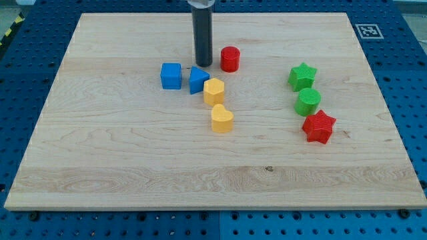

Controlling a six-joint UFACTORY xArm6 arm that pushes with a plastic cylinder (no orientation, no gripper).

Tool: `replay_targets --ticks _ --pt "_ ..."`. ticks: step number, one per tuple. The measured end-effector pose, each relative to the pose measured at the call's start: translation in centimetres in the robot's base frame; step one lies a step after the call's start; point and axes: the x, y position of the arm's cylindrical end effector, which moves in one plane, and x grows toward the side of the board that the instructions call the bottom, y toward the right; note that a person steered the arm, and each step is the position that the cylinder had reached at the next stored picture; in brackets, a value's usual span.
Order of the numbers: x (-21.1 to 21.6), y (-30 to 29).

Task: Move the red circle top of the green star

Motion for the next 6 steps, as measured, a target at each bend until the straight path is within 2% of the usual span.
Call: replay_targets --ticks 4,6 --pt "0.0 10.2" --pt "0.0 11.1"
